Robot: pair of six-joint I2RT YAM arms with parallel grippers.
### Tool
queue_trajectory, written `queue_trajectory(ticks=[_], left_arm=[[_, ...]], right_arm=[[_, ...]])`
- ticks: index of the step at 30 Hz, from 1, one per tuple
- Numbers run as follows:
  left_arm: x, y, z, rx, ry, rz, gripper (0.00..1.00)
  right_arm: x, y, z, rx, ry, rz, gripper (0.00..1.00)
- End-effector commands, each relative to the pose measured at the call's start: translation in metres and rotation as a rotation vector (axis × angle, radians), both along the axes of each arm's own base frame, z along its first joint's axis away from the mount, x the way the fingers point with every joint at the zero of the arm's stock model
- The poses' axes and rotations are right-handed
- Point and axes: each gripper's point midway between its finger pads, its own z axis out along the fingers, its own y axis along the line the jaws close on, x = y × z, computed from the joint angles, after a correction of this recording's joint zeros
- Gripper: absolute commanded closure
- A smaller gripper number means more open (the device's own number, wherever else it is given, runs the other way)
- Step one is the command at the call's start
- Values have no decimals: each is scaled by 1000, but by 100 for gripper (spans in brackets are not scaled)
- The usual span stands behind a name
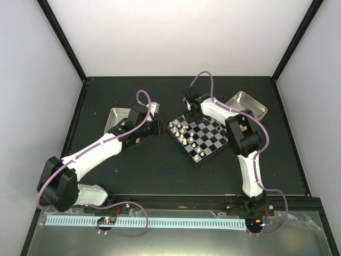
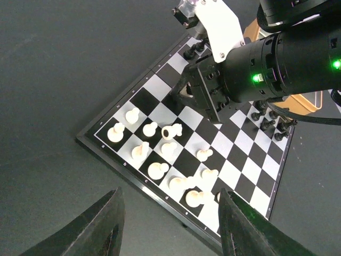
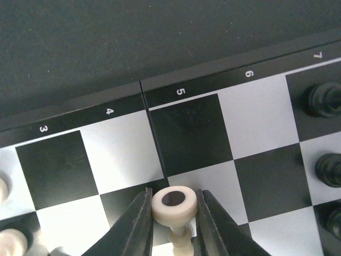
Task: Set up the chess pieces on the board
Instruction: Pick up the chess piece from the chessboard, then adjust the chess piece.
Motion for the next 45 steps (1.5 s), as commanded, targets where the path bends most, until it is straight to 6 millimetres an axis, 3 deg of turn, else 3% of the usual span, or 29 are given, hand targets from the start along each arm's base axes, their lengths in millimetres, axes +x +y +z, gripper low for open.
queue_trajectory(ticks=[1,5,11,15,18,23,29,39,45], left_arm=[[2,-2,8,-30,-15,-7,50],[1,-4,10,-43,-21,-21,50],[-5,-16,18,-124,-57,-82,45],[-9,-25,21,-183,-92,-129,38],[-11,-33,29,-225,-132,-159,33],[-16,-45,41,-267,-198,-200,27],[-28,-64,55,-308,-271,-257,22],[-31,-87,48,-332,-240,-296,55],[-28,-91,47,-326,-240,-298,58]], right_arm=[[4,2,-3,9,-5,-33,81],[4,7,16,100,-37,-100,82],[-5,17,89,416,-85,-266,83],[-25,24,132,682,-24,-411,82],[-47,27,150,917,29,-543,82],[-77,34,158,1164,170,-650,82],[-103,40,164,1257,267,-725,83],[-120,38,178,1333,325,-754,83],[-124,41,185,1343,333,-715,83]])
